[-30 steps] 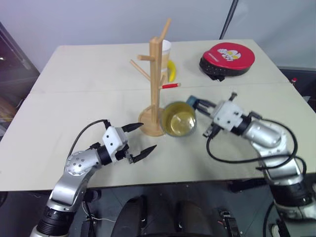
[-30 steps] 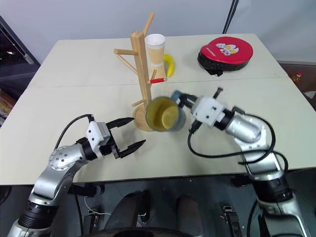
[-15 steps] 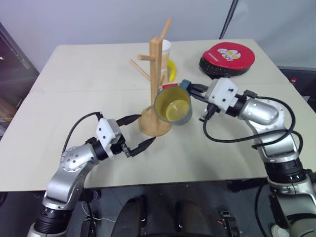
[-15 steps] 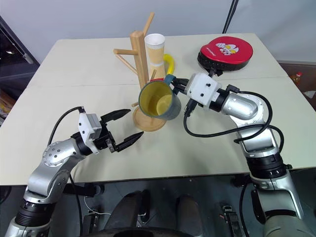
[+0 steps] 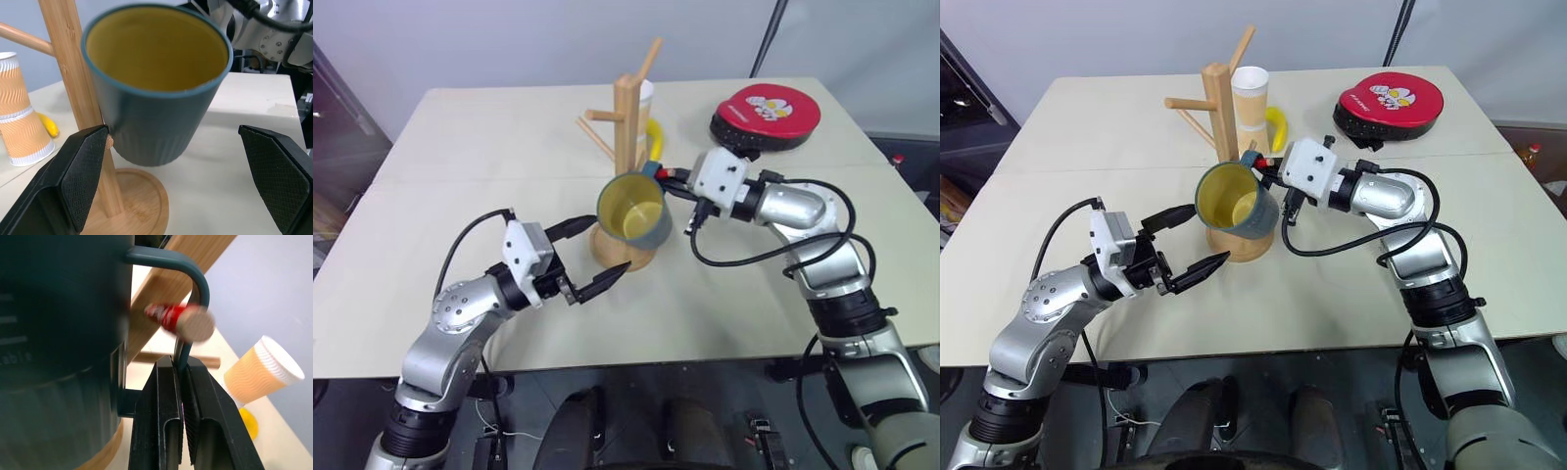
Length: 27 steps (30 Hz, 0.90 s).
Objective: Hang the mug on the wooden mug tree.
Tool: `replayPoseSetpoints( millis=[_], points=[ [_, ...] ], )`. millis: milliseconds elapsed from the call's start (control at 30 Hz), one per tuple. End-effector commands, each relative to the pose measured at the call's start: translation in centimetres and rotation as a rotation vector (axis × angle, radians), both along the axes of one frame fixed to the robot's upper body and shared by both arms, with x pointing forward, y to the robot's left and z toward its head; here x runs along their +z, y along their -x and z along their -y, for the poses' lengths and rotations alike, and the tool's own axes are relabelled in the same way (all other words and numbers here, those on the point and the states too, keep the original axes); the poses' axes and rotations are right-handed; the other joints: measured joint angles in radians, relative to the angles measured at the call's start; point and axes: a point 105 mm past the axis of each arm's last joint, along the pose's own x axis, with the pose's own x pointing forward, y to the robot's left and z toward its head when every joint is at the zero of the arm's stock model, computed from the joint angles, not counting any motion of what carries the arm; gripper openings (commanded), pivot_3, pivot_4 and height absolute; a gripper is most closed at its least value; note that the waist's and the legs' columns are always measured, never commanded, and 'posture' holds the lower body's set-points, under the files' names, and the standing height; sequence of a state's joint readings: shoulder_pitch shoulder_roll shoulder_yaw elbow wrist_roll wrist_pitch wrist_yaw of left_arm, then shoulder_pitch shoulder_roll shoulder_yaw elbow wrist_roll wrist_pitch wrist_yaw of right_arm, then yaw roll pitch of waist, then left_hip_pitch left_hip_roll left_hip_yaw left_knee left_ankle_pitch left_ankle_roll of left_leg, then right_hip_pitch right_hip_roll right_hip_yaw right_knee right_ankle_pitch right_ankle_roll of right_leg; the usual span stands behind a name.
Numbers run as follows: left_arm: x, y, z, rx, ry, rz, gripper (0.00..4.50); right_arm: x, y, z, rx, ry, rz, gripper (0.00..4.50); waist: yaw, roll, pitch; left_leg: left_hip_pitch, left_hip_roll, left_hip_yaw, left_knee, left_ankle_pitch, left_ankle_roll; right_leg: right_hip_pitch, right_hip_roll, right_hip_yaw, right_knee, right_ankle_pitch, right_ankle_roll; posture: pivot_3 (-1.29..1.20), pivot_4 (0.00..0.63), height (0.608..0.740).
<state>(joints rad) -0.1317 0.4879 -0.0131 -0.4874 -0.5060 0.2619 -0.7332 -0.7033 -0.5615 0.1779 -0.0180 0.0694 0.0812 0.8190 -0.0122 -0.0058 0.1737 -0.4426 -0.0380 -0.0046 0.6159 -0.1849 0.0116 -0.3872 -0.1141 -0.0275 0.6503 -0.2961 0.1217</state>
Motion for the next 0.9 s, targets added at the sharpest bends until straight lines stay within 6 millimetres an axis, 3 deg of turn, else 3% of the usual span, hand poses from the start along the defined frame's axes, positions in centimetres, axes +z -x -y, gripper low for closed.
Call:
replayPoseSetpoints(
  millis=[33,100,267,400,533,633,767,900],
  points=[
    [1.4,0.5,0.0,-0.003,0.015,0.054,4.50,2.2,0.1,-0.2,0.004,-0.017,0.088,1.98,0.001,0.000,0.000,0.000,0.000,0.000,0.000,0.000,0.000,0.000,0.000,0.000,0.000,0.000,0.000,0.00,0.150,0.740],
    [1.4,0.5,0.0,-0.001,0.015,0.054,4.50,2.5,0.0,-0.1,-0.005,-0.013,0.108,2.88,0.001,0.000,0.000,0.000,0.000,0.000,0.000,0.000,0.000,0.000,0.000,0.000,0.000,0.000,0.000,0.00,0.150,0.740],
    [1.4,0.3,-0.1,0.008,0.014,0.054,4.50,3.5,0.2,0.9,-0.034,-0.012,0.150,2.88,0.001,0.000,0.000,0.000,0.000,0.000,0.000,0.000,0.000,0.000,0.000,0.000,0.000,0.000,0.000,0.00,0.150,0.740],
    [1.1,-0.6,-1.3,0.083,0.046,0.033,4.50,4.4,0.8,3.8,-0.109,-0.086,0.140,2.88,0.008,0.000,0.000,0.000,0.000,0.000,0.000,0.000,0.000,0.000,0.000,0.000,0.000,0.000,0.000,0.00,0.150,0.740],
    [0.7,-1.9,-3.4,0.221,0.100,0.004,4.50,3.3,1.7,6.7,-0.178,-0.194,0.051,2.88,0.017,-0.001,0.000,0.000,0.000,0.000,0.000,0.000,0.000,0.001,-0.002,0.000,-0.001,0.000,0.000,0.00,0.150,0.740],
    [-0.3,-3.0,-5.3,0.336,0.118,-0.029,4.50,1.3,1.9,8.5,-0.232,-0.285,-0.039,2.88,0.017,-0.001,0.000,0.000,0.000,0.000,0.000,0.000,0.000,0.001,-0.003,0.000,-0.001,0.000,0.000,0.00,0.150,0.740],
    [-4.1,-4.7,-9.7,0.599,0.098,-0.112,4.50,-5.2,2.3,11.4,-0.380,-0.428,-0.182,2.88,0.022,-0.001,-0.001,0.000,0.000,0.000,-0.001,0.000,0.000,0.001,-0.002,0.000,-0.001,0.000,0.000,0.00,0.150,0.740],
    [-5.8,-4.9,-11.7,0.723,0.111,-0.145,4.50,-7.7,2.5,12.3,-0.450,-0.486,-0.202,2.88,0.021,0.000,0.000,0.000,0.000,0.001,0.000,0.000,0.000,0.000,-0.002,0.000,-0.001,0.000,0.000,0.00,0.150,0.740]
  ],
)
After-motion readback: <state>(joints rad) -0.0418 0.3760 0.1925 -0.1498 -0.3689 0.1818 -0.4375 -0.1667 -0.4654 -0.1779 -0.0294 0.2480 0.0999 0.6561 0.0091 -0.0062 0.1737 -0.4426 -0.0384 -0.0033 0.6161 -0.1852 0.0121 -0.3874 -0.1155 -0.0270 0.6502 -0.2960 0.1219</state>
